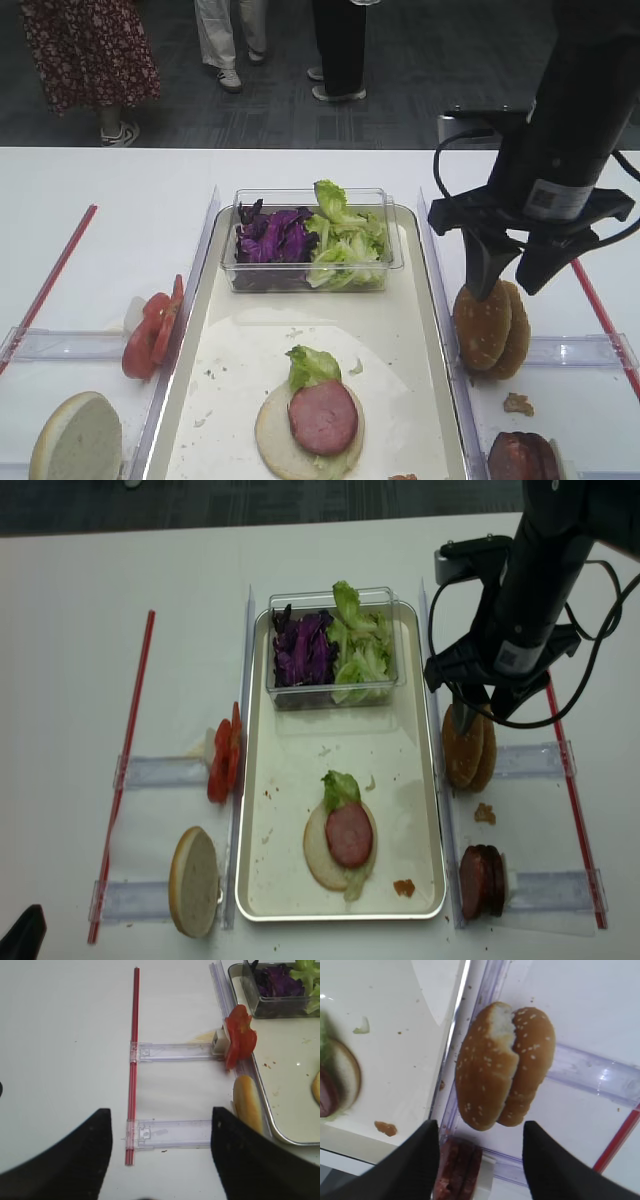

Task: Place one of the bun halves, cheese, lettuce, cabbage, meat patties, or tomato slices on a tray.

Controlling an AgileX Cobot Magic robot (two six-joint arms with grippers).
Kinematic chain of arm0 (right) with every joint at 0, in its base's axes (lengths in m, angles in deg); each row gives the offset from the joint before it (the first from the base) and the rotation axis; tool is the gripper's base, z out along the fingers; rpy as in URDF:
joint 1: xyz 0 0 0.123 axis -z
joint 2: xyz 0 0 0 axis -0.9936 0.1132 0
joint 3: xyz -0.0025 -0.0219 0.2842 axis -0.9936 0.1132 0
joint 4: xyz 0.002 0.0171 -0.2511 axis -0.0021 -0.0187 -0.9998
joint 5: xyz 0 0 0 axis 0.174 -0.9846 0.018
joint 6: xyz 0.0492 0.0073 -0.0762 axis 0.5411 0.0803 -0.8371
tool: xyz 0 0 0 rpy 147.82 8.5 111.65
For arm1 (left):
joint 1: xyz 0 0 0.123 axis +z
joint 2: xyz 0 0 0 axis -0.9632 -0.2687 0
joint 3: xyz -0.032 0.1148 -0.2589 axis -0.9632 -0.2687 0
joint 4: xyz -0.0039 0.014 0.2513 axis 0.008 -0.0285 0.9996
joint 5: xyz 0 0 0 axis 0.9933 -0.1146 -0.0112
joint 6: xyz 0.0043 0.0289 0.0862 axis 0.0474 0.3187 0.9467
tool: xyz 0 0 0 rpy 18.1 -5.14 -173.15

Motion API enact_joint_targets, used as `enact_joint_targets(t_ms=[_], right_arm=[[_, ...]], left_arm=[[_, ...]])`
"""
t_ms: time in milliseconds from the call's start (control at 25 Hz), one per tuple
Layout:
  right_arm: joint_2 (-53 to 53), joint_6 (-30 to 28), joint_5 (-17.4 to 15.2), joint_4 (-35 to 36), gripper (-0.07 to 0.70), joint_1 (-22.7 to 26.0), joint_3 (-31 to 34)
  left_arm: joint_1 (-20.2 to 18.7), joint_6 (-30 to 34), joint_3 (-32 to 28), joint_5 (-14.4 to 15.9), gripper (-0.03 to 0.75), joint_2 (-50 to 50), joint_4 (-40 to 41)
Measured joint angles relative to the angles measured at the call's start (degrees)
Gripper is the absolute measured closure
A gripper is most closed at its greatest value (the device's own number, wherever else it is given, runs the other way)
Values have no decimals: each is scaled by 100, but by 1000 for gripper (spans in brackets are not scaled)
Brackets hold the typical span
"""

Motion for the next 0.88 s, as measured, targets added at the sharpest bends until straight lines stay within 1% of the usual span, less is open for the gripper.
enact_joint_targets(t_ms=[280,640,880], right_arm=[[0,60,-11,-328,230,44,0],[0,6,-11,-355,234,1063,0],[0,-127,-11,-460,234,1623,0]], left_arm=[[0,0,0,0,304,0,0],[0,0,0,0,304,0,0],[0,0,0,0,304,0,0]])
